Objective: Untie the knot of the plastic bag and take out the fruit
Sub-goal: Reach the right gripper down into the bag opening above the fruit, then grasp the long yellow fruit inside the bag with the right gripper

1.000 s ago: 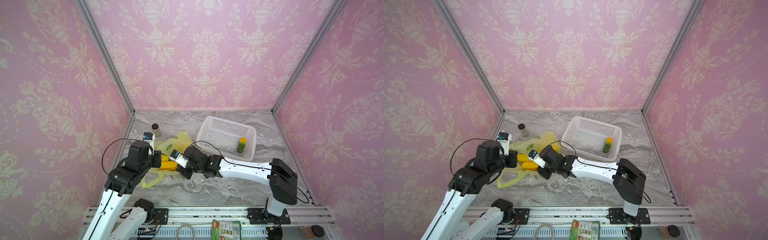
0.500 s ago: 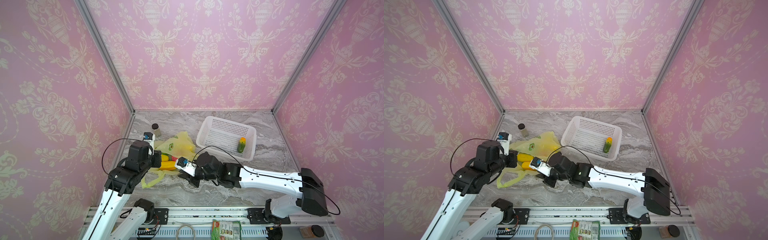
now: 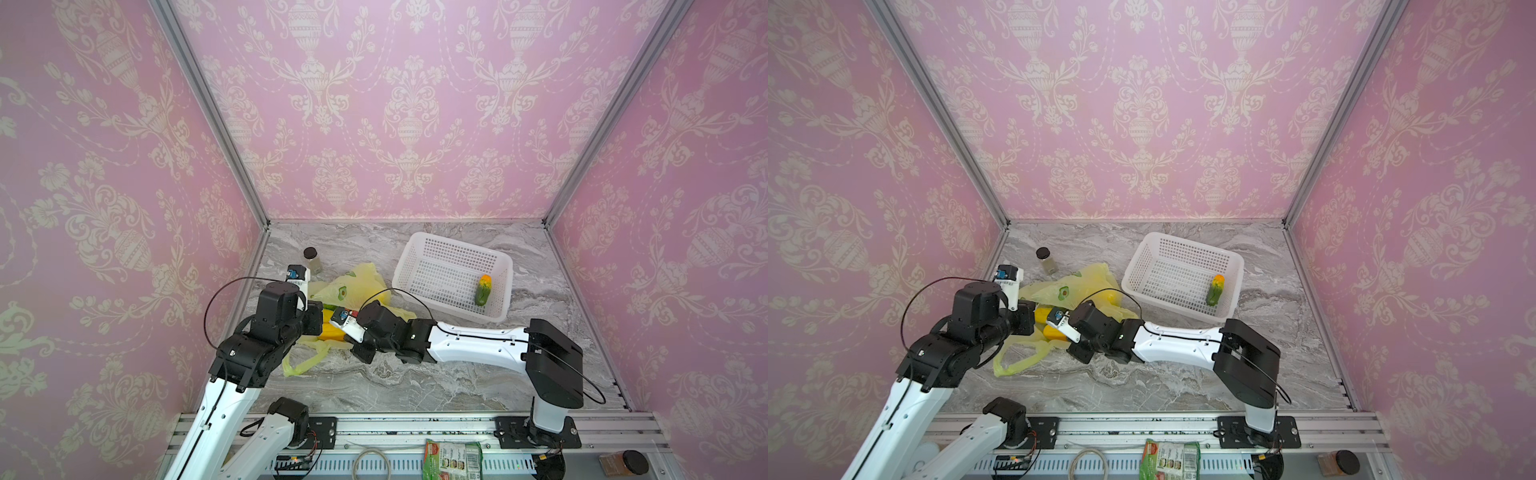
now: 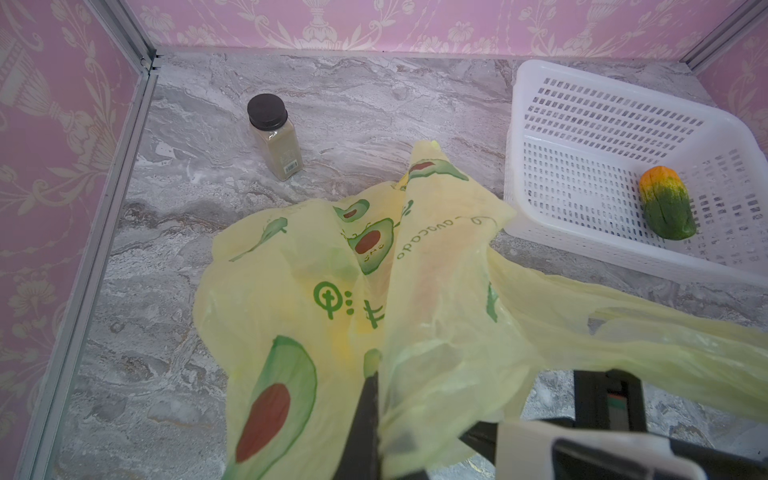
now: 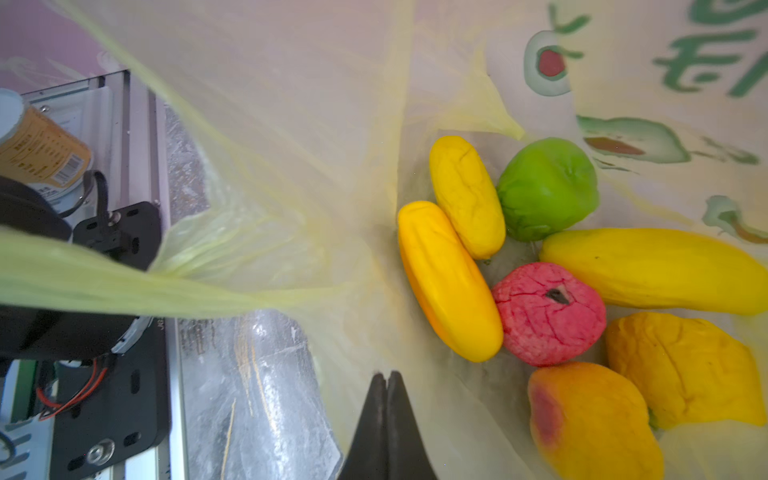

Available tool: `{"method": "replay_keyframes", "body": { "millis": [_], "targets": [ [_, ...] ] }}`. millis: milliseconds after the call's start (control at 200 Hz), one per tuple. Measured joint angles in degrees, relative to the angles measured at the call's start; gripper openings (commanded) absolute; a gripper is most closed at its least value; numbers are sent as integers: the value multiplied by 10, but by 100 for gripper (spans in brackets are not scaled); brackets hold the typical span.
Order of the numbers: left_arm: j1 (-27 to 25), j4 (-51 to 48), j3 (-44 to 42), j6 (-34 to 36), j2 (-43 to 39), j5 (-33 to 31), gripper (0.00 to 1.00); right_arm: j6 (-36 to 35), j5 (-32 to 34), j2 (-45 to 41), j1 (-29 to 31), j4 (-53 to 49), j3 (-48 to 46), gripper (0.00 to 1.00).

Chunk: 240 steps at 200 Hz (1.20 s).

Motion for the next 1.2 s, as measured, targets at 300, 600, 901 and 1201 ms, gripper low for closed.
{"method": "replay_keyframes", "body": {
  "millis": [300, 600, 901, 1201],
  "targets": [
    [0, 0, 0, 0, 1, 0, 0, -5, -5, 46, -10, 6, 11, 18],
    [0, 0, 0, 0, 1, 0, 0, -43, -37, 49, 22, 6, 11, 59],
    [0, 0, 0, 0, 0, 0, 0, -50, -70, 76, 40, -12, 40, 76],
    [0, 0, 0, 0, -1, 0, 0, -42, -96, 110, 46, -21, 74, 49]
  ]
}}
